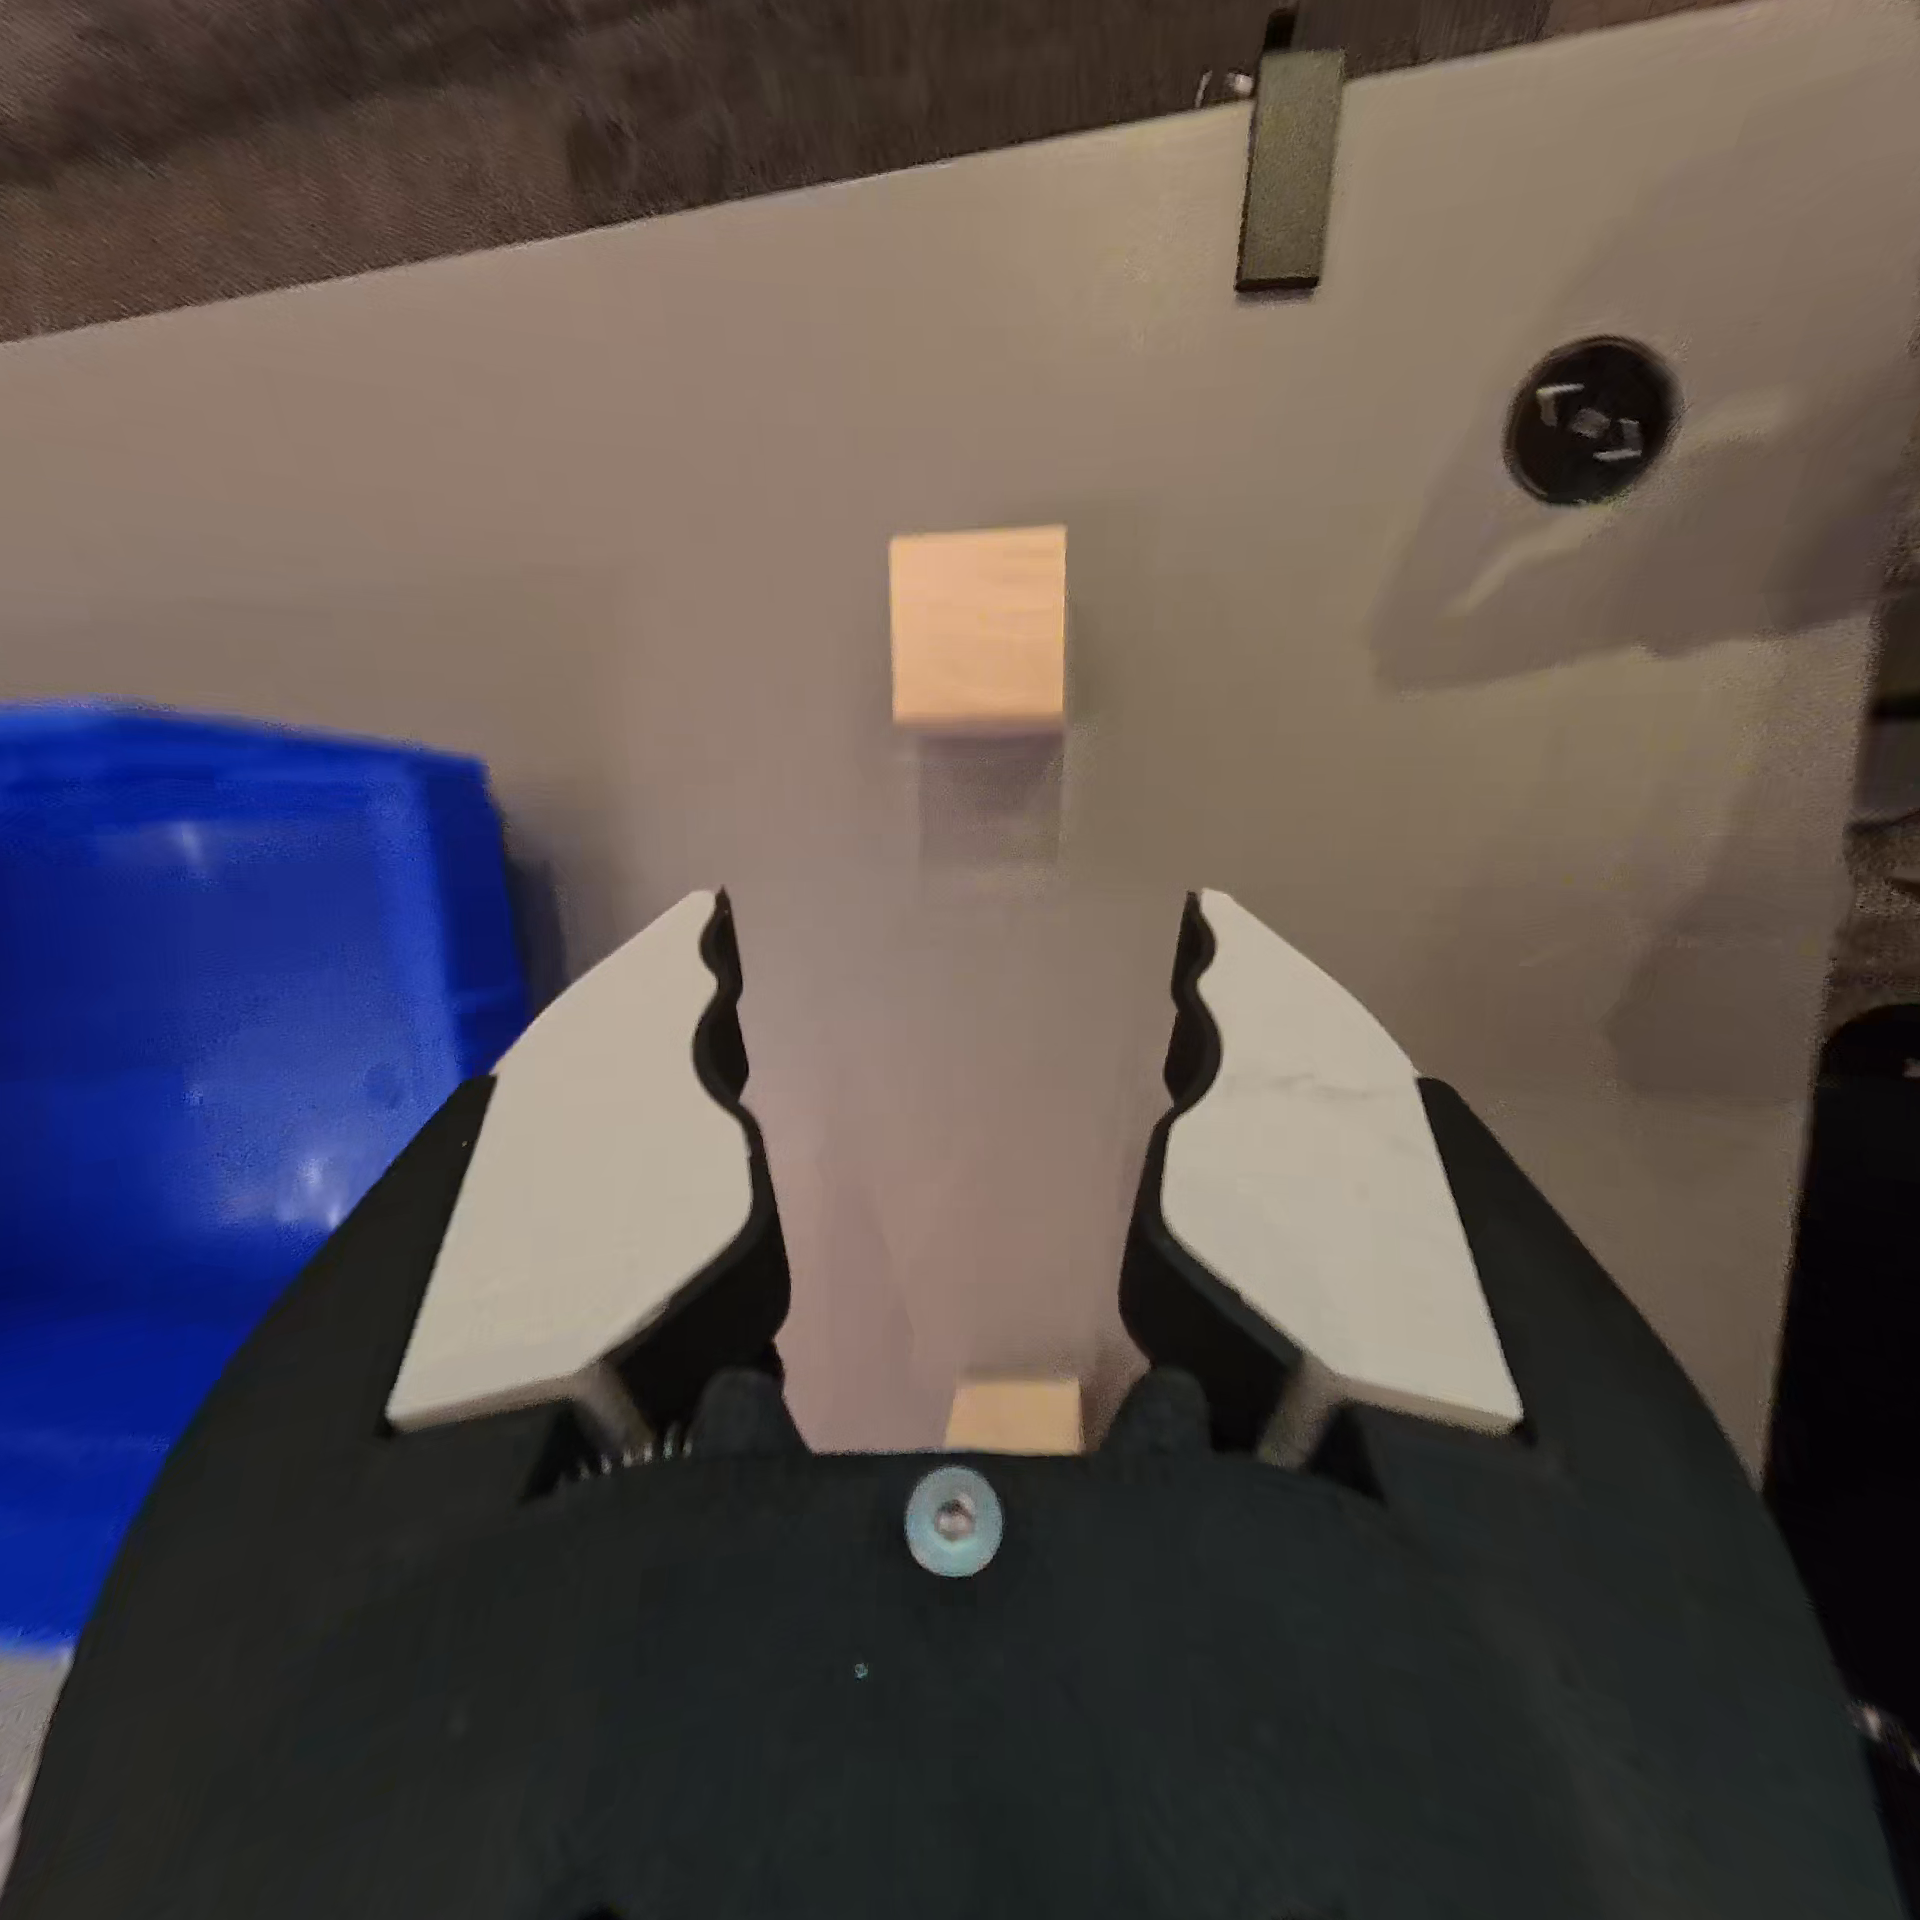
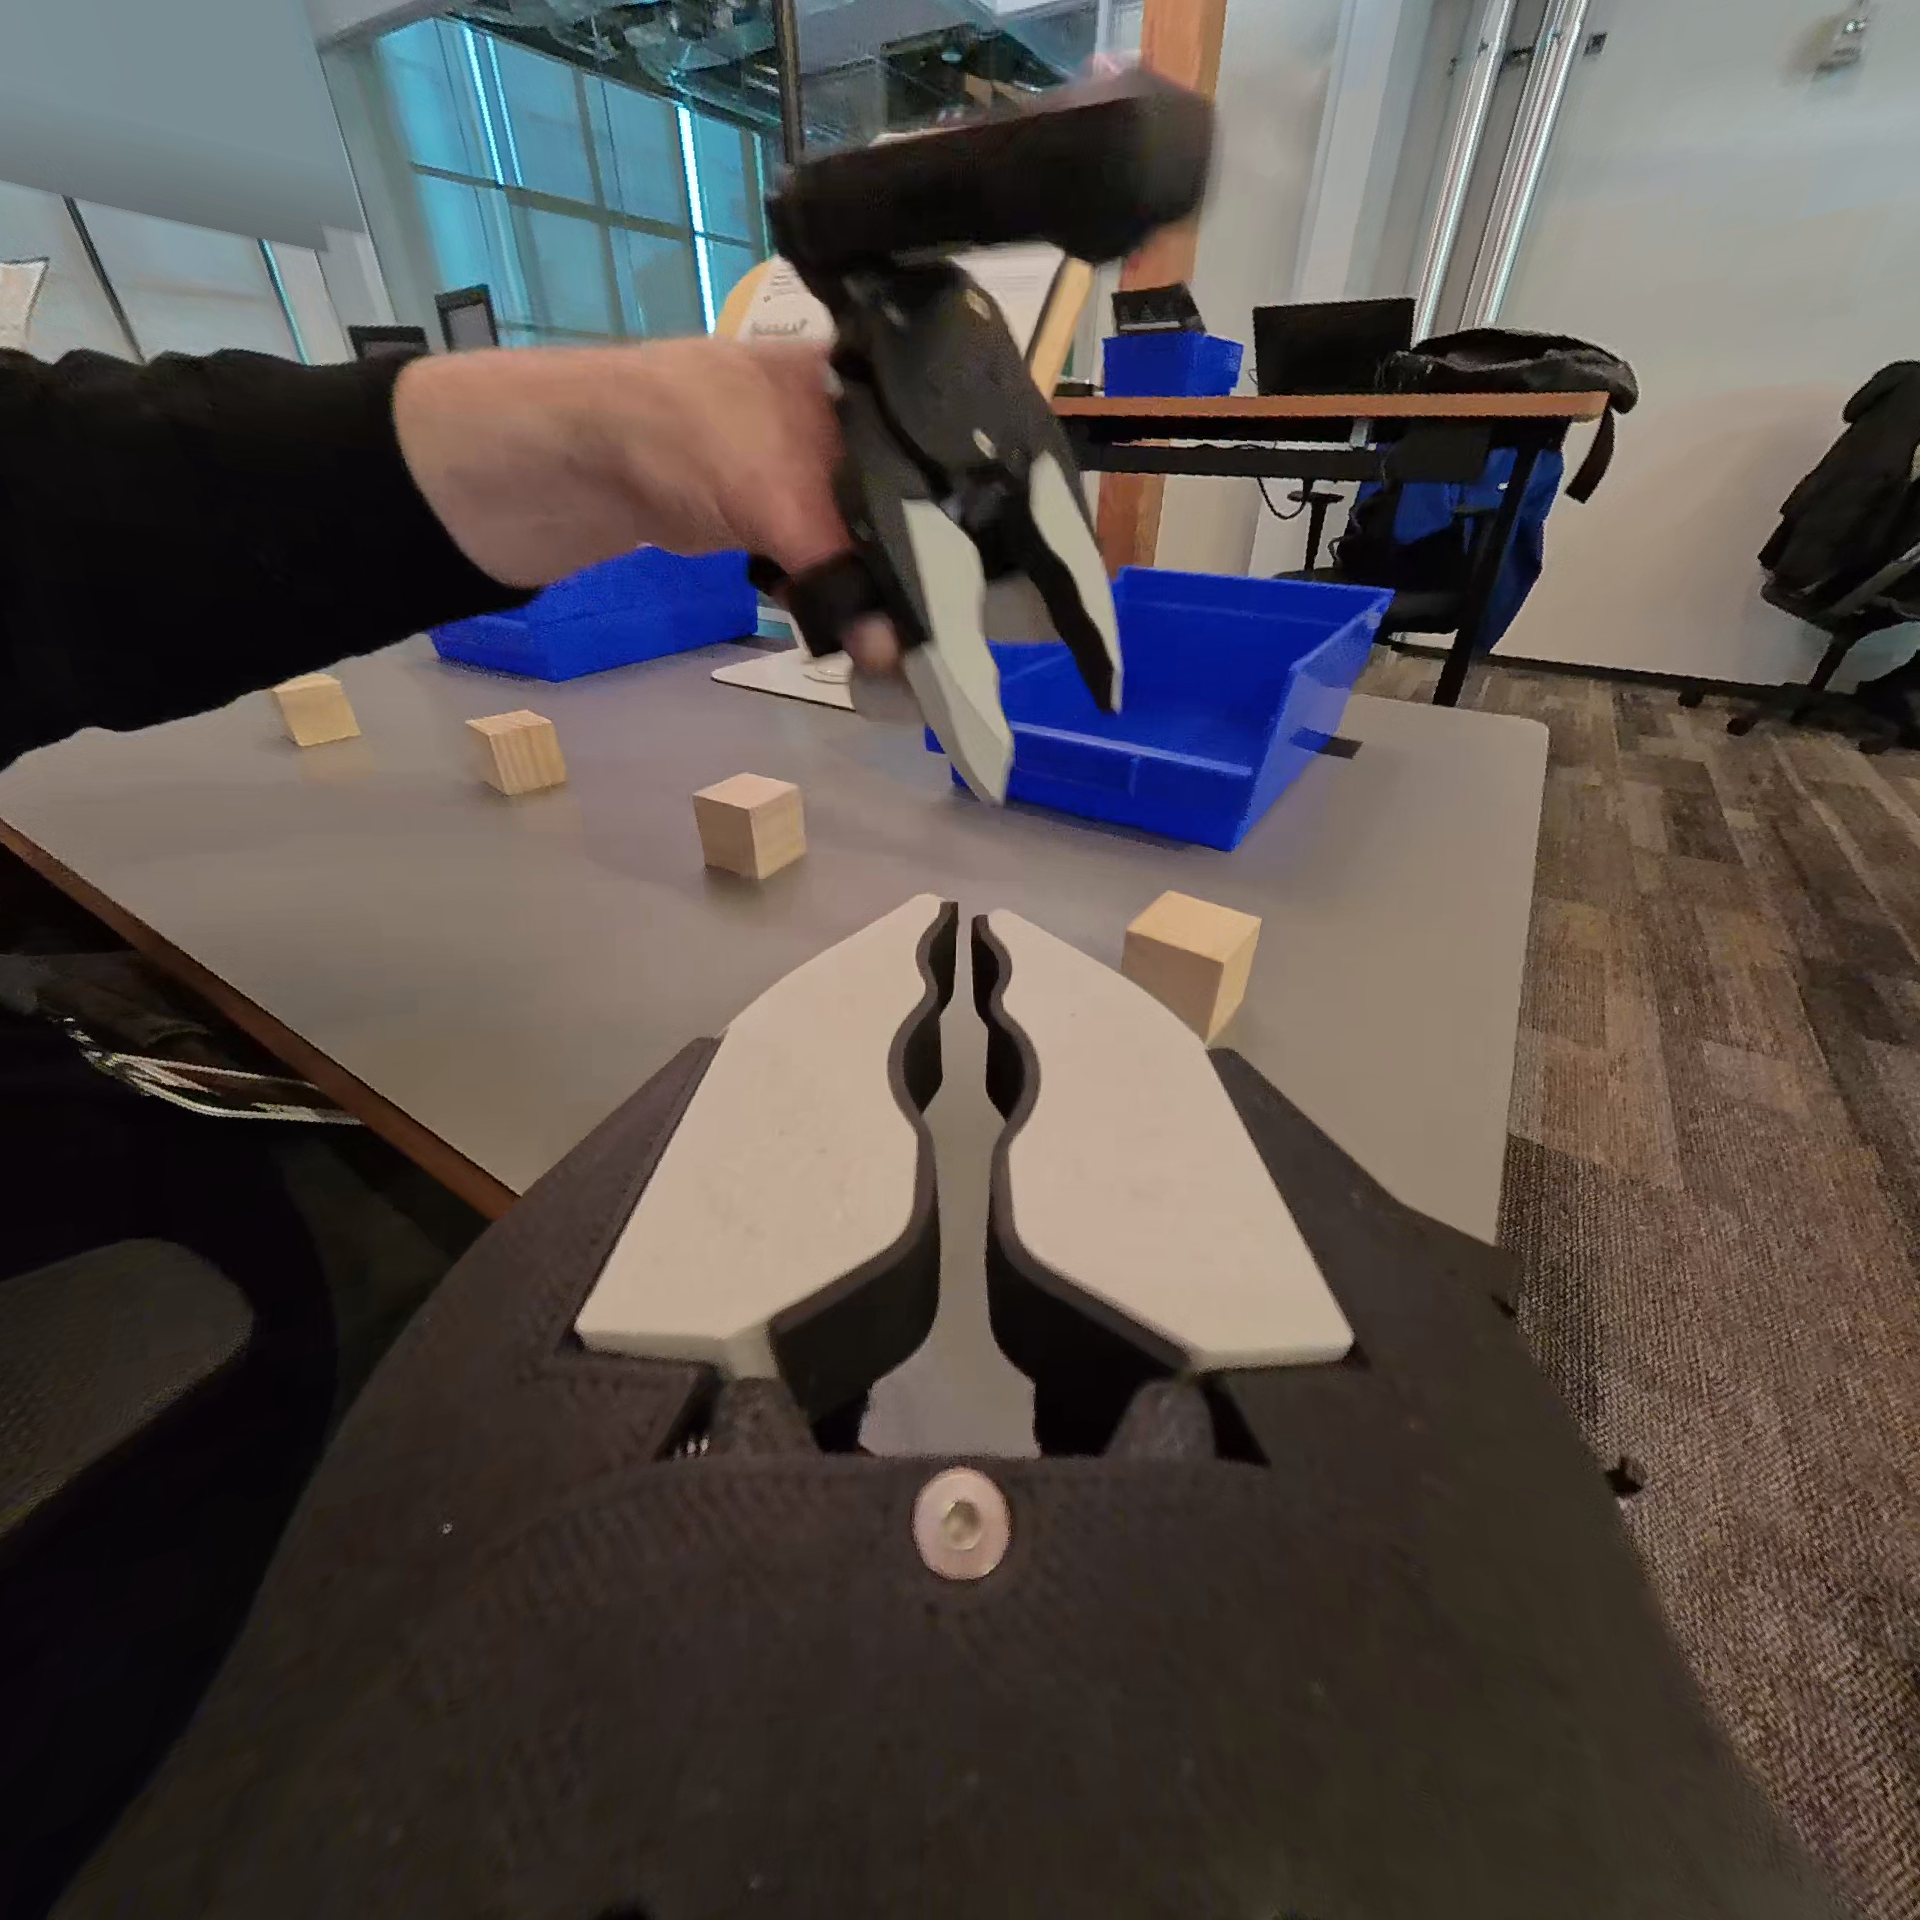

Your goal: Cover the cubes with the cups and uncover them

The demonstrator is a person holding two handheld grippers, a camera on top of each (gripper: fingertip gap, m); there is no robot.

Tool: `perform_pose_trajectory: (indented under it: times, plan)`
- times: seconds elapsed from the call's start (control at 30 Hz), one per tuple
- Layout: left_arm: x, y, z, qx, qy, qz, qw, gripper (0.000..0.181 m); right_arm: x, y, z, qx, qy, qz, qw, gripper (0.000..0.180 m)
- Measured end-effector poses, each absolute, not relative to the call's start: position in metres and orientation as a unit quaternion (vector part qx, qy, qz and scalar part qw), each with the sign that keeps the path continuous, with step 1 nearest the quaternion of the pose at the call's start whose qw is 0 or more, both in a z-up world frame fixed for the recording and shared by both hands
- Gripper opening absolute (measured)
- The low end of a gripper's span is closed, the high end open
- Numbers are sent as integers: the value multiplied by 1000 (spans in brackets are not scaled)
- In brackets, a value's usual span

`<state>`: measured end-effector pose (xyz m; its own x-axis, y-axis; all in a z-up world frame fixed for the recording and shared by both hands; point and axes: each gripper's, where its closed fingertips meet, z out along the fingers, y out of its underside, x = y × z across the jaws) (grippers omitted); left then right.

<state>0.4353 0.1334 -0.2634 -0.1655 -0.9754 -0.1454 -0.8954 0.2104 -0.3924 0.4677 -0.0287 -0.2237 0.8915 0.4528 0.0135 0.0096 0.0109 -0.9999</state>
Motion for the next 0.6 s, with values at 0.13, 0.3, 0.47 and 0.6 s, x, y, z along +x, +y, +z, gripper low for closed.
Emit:
perform_pose_trajectory:
  times: [0.13,0.3,0.47,0.6]
  plan:
    - [338,153,-200,-630,719,-137,260,71,449,-25,-214,-678,-186,165,692,2]
    - [174,195,-161,-690,623,-123,348,72,415,-1,-214,-687,-207,167,676,2]
    - [7,229,-173,-766,506,-66,391,65,378,30,-218,-702,-237,163,651,2]
    - [-104,235,-204,-821,432,-22,374,63,357,57,-232,-725,-251,148,624,2]
